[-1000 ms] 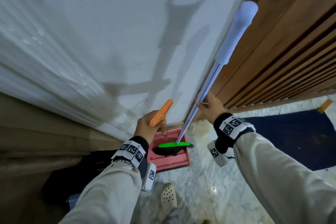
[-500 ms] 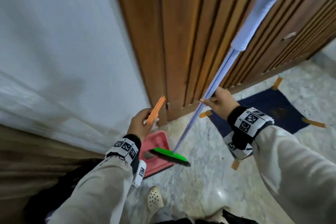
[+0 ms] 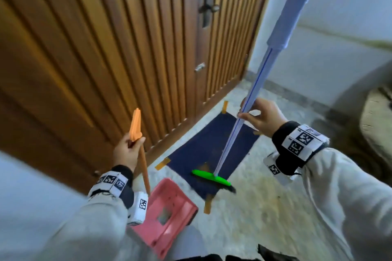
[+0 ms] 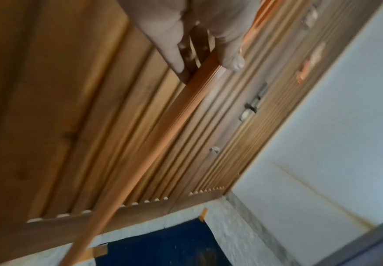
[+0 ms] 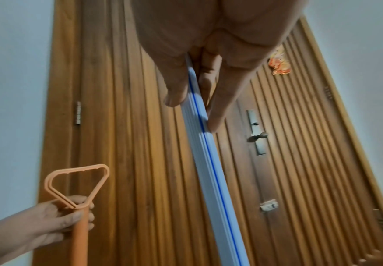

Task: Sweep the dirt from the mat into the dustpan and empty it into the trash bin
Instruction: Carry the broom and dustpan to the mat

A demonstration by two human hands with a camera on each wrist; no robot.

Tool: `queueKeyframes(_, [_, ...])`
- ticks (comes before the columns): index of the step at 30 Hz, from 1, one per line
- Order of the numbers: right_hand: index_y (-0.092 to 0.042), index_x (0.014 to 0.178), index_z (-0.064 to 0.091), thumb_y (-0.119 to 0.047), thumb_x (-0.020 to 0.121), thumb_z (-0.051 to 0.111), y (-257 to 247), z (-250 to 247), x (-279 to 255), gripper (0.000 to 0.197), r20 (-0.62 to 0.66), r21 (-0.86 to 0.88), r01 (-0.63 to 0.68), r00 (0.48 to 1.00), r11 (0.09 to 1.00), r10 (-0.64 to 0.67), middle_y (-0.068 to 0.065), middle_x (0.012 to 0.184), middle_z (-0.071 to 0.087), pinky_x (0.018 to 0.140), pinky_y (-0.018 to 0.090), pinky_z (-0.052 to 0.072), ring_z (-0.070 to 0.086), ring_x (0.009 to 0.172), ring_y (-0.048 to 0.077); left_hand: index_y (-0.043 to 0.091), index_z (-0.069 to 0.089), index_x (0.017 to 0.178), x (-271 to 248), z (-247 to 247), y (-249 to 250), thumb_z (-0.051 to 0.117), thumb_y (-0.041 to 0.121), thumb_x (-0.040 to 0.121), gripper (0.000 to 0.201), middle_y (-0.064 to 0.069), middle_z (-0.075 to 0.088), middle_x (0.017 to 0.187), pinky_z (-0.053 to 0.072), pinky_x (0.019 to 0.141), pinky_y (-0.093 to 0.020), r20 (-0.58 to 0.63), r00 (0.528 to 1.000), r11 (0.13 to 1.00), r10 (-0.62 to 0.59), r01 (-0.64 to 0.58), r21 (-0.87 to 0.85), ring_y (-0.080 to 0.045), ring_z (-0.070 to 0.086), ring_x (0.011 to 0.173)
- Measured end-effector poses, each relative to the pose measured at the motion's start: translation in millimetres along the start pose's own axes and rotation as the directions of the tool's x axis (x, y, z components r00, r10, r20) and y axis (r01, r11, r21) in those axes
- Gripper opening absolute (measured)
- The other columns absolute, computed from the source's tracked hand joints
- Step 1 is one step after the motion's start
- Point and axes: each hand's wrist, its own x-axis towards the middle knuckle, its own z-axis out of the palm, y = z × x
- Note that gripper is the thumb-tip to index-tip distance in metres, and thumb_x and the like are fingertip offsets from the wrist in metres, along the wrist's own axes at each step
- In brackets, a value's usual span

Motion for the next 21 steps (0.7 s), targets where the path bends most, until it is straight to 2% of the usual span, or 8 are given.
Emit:
queueKeyframes(2, [0.005,0.088,0.062,-0.004,0.078,0.071,35,-28,-2,0.016,-0.049,-0.035,-0.007,0.999,0.999,0.005,0.006,0.081,0.062,0.069,-0.003,0.040,0.057,0.077,-0.001,0.003,0.061,0.106,5,37,13,0.064,0.020,0.085,0.028,-0.018,0.065,0.103,0.038,0.082,-0.029,0.019,1.000,1.000,0.001,-0.001,-0.023,-0.029,0.058,0.098])
queueKeyframes(4, [0.004,0.087,0.062,-0.005,0.078,0.071,71,-52,0,0.016,-0.098,-0.071,-0.015,0.995,0.997,0.008,0.004,0.079,0.061,0.070,0.001,0.042,0.057,0.074,-0.009,0.002,0.060,0.109,12,74,29,0.063,0.019,0.086,0.029,-0.013,0.063,0.101,0.039,0.082,-0.028,0.036,0.999,0.998,-0.008,0.010,-0.057,-0.022,0.055,0.094])
queueKeyframes(7, [0.003,0.084,0.063,-0.003,0.077,0.072,121,-85,9,0.013,-0.150,-0.115,-0.027,0.989,0.993,0.009,0.007,0.080,0.062,0.071,0.002,0.042,0.058,0.074,0.007,0.002,0.059,0.111,25,128,58,0.062,0.015,0.086,0.028,-0.008,0.060,0.101,0.042,0.084,-0.029,0.052,0.999,0.988,-0.002,0.010,-0.152,-0.017,0.054,0.094])
queueKeyframes(10, [0.003,0.082,0.063,-0.001,0.075,0.072,174,-117,28,0.011,-0.120,-0.174,-0.032,0.993,0.984,0.011,0.016,0.083,0.065,0.072,0.000,0.039,0.060,0.073,0.021,0.005,0.060,0.106,50,188,78,0.064,0.014,0.085,0.024,-0.008,0.062,0.102,0.047,0.086,-0.034,0.082,0.997,0.981,0.011,0.005,-0.193,-0.020,0.057,0.095])
queueKeyframes(13, [0.003,0.080,0.063,0.001,0.074,0.072,232,-146,53,0.011,-0.080,-0.210,-0.015,0.997,0.978,-0.002,0.017,0.083,0.065,0.072,0.007,0.042,0.060,0.074,0.023,0.010,0.061,0.101,81,250,94,0.067,0.015,0.083,0.020,-0.010,0.062,0.102,0.050,0.087,-0.038,0.084,0.996,0.982,0.027,-0.011,-0.190,-0.023,0.059,0.094])
queueKeyframes(17, [0.004,0.079,0.063,0.002,0.074,0.072,300,-181,98,0.011,-0.040,-0.213,-0.057,0.998,0.975,0.050,0.018,0.084,0.064,0.072,0.009,0.044,0.061,0.074,0.028,0.006,0.060,0.099,115,325,116,0.066,0.012,0.082,0.019,-0.016,0.059,0.104,0.044,0.076,-0.009,0.159,0.987,0.995,0.038,-0.022,-0.101,-0.020,0.056,0.095])
queueKeyframes(18, [0.004,0.079,0.062,0.002,0.074,0.072,314,-189,111,0.011,-0.029,-0.216,-0.056,0.998,0.975,0.051,0.018,0.084,0.064,0.072,0.009,0.044,0.062,0.074,0.030,0.005,0.060,0.098,122,340,122,0.067,0.012,0.082,0.019,-0.018,0.059,0.104,0.046,0.077,-0.013,0.163,0.986,0.996,0.036,-0.022,-0.091,-0.022,0.056,0.095])
queueKeyframes(21, [0.003,0.080,0.062,0.000,0.075,0.072,352,-210,146,0.011,-0.016,-0.209,-0.076,0.997,0.975,0.074,0.017,0.084,0.064,0.072,0.009,0.044,0.062,0.074,0.031,0.006,0.061,0.098,132,376,135,0.069,0.011,0.080,0.020,-0.020,0.059,0.105,0.052,0.083,-0.039,0.159,0.987,0.999,0.002,0.005,-0.043,-0.030,0.058,0.099])
